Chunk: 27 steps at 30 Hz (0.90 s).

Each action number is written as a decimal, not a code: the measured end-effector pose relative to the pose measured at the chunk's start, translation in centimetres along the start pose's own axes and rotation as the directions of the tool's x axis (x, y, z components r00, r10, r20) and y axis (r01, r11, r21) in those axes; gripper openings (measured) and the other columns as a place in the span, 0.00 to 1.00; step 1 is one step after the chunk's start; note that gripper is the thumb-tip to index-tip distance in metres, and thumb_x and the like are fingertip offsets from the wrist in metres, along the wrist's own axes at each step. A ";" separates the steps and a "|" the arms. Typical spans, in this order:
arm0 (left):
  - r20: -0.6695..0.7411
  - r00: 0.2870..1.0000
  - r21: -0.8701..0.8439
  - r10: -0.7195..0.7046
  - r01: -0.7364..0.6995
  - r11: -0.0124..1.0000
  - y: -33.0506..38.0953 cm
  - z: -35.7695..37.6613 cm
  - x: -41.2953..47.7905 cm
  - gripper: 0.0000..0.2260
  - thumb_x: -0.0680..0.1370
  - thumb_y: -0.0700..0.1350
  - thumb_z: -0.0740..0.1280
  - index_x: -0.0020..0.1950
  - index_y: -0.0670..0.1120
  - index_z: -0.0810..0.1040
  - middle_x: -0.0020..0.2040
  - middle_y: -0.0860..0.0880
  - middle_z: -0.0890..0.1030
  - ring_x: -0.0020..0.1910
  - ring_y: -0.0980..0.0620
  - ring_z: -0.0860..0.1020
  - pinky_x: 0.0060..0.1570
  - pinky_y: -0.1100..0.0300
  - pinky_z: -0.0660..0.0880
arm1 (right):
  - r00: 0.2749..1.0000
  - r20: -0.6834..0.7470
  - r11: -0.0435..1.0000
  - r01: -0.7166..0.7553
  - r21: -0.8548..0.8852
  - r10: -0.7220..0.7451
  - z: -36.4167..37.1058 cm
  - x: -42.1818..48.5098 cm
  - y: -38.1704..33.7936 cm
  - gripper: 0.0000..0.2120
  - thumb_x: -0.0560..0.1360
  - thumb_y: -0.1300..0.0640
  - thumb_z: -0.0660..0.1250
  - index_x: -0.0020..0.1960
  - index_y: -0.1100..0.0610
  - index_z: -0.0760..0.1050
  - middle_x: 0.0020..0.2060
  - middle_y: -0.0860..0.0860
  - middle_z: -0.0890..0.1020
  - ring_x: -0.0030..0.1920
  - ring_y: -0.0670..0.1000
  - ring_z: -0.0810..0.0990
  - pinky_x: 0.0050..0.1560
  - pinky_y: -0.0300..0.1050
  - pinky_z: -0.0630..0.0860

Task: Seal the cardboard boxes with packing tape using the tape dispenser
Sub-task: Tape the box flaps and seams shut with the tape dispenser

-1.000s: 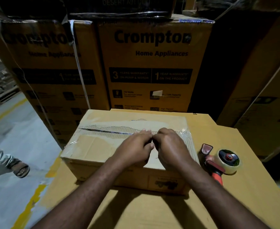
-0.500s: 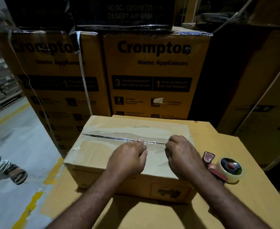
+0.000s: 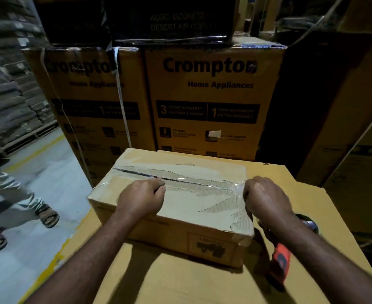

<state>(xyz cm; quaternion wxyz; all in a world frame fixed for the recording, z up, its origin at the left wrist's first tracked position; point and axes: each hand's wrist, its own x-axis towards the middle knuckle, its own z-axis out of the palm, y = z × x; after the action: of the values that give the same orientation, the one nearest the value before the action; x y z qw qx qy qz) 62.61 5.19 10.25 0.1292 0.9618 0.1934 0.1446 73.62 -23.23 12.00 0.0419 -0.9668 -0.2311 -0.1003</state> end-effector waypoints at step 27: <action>0.313 0.814 -0.388 -0.489 0.579 0.717 -13.2 -1.7 7.6 0.24 0.84 0.60 0.58 0.56 0.39 0.81 0.52 0.40 0.83 0.50 0.39 0.81 0.56 0.46 0.78 | 0.848 0.240 0.800 -0.527 0.286 0.473 6.4 9.4 -1.1 0.31 0.83 0.38 0.49 0.71 0.62 0.68 0.60 0.64 0.78 0.60 0.64 0.78 0.57 0.55 0.74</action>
<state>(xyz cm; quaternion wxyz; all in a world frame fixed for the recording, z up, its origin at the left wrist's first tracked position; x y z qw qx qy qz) 64.32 20.37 9.51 0.4103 0.8130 0.4099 0.0517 82.41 -17.29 7.77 0.2157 -0.9758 0.0165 0.0320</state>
